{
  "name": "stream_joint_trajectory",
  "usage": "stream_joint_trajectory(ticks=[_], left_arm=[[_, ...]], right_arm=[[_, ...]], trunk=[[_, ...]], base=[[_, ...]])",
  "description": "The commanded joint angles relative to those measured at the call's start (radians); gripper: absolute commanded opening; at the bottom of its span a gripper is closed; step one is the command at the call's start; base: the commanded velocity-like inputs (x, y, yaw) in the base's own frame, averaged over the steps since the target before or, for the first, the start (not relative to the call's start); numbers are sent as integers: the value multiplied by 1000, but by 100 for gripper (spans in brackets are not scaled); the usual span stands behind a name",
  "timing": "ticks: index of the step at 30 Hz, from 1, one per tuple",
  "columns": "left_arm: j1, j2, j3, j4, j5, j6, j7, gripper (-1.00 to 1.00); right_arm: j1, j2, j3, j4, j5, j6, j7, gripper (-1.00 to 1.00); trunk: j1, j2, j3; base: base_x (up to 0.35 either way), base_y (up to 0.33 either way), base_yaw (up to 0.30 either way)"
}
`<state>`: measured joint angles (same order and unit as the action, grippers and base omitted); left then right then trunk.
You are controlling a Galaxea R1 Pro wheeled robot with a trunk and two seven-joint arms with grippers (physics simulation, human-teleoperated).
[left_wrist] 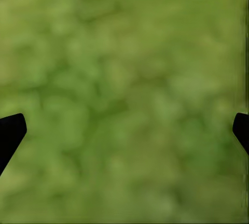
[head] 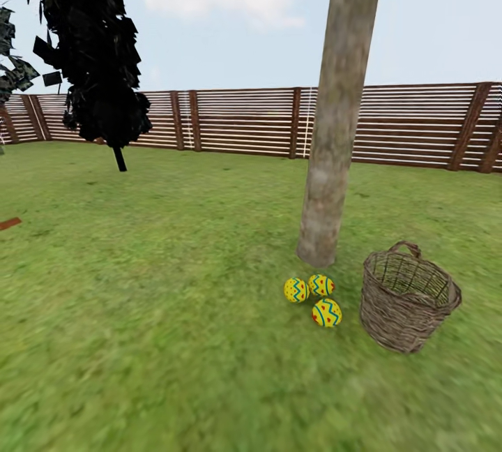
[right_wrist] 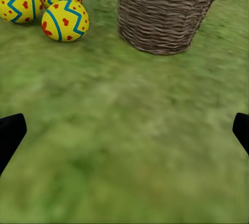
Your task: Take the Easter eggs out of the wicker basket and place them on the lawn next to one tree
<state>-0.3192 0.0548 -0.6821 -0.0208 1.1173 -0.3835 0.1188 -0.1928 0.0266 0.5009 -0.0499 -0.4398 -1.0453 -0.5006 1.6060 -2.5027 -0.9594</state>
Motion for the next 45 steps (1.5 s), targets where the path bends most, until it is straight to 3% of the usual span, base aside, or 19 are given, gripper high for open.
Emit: stream_joint_trajectory(ticks=[1, 5, 8, 13, 16, 17, 20, 25, 34, 40, 42, 45], left_arm=[[0, -2, -8, -2, 2, 0, 9, 100], [0, -4, -8, -2, 2, 5, 9, 100], [1, -24, -8, -2, 3, 7, 9, 100], [2, -34, -8, -2, 4, 9, 10, 100], [19, -37, -7, -2, 4, 7, 10, 100], [56, -37, -7, -2, 3, 2, 10, 100], [118, -33, -6, -2, 3, -35, 10, 100], [172, -29, -6, -2, 3, -105, 9, 100], [181, -32, -7, -2, 3, -115, 8, 100], [188, -33, -8, -2, 3, -119, 7, 100], [205, -33, -8, -2, 2, -150, 7, 100], [240, -34, -8, -2, 2, -249, 5, 100]], right_arm=[[0, -1, 9, 0, -5, -2, -5, 100], [0, 0, 9, 1, -5, -2, -4, 100], [0, 6, 10, 1, -5, -2, -4, 100], [0, 6, 9, 1, -6, 6, -4, 100], [0, 8, 9, 28, -6, 88, -2, 100], [5, 14, 9, 51, -7, 98, 1, 100], [30, 20, 8, 68, -6, 104, 6, 100], [44, 22, 8, 74, -5, 103, 31, 100], [54, 25, 9, 74, -4, 101, 43, 100], [102, 40, 10, 74, -3, 95, 43, 100], [131, 42, 10, 74, 4, 74, 45, 100], [180, 40, 9, 73, 51, 3, 60, 100]], trunk=[[-1, 0, 3], [-2, 1, 19], [-4, 2, 30], [-6, 3, 49], [-18, 24, 59], [-22, 31, 62], [-33, 52, 71], [-52, 87, 87], [-87, 150, 115], [-110, 192, 134], [-117, 206, 140], [-129, 227, 150]], base=[[0, 0, 0], [0, 0, 0], [0, 0, 0], [0, 0, 0], [0, 0, 0], [0, 0, 0], [0, 0, 0], [0, 0, 0], [0, 0, 0], [0, 0, 0], [0, 0, 0], [0, 0, 0]])
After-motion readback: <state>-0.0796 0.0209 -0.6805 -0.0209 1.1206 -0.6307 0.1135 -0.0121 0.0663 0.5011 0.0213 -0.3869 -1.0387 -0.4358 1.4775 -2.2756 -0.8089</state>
